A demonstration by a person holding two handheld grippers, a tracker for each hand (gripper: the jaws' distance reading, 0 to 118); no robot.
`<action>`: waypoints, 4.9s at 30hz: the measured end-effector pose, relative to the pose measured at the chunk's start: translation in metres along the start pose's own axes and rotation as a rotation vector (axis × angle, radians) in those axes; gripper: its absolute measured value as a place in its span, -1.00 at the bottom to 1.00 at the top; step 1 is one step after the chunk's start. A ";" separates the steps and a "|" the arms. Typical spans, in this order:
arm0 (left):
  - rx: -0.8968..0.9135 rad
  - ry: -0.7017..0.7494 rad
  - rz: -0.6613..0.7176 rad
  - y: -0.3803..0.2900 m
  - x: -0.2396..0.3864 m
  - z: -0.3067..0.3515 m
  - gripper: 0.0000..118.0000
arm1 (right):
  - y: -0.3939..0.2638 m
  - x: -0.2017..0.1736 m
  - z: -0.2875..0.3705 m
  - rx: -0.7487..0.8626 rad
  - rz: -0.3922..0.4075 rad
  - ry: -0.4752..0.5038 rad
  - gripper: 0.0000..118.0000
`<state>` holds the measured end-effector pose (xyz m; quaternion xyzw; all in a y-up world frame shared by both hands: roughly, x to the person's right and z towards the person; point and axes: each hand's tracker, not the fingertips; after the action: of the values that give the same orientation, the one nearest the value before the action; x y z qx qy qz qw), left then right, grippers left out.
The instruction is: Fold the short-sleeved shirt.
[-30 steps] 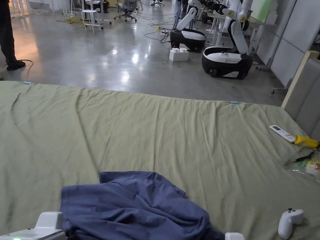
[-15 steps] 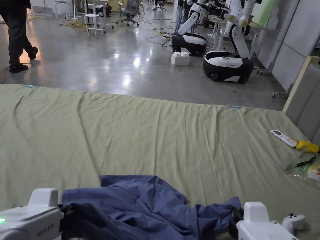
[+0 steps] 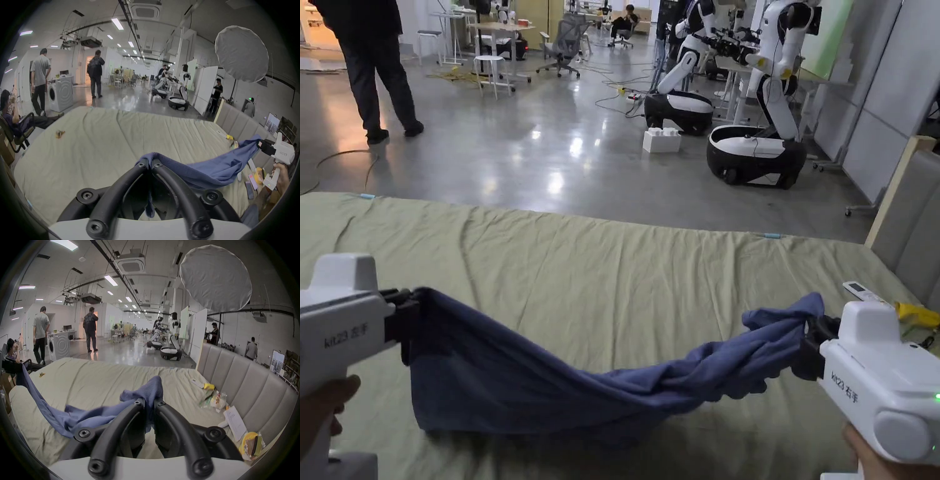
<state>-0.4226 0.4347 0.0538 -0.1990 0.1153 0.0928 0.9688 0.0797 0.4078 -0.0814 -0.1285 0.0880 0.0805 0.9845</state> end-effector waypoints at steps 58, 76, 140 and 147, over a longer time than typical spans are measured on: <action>0.019 0.066 0.043 -0.014 -0.034 -0.040 -0.95 | 0.008 -0.007 -0.035 0.024 0.009 -0.066 -0.85; -0.126 0.072 0.047 -0.122 -0.056 0.072 -0.95 | -0.065 -0.012 0.118 -0.120 0.044 -0.043 -0.85; 0.130 0.163 -0.009 -0.125 0.037 -0.022 -0.98 | -0.076 -0.113 0.026 0.201 -0.015 -0.025 -0.99; -0.090 0.142 0.025 -0.132 -0.045 -0.140 -0.98 | -0.095 -0.113 -0.001 0.110 -0.008 -0.002 -0.99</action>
<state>-0.4623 0.2522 -0.0119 -0.2469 0.1817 0.0957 0.9470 -0.0130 0.3013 -0.0378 -0.0745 0.0910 0.0716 0.9905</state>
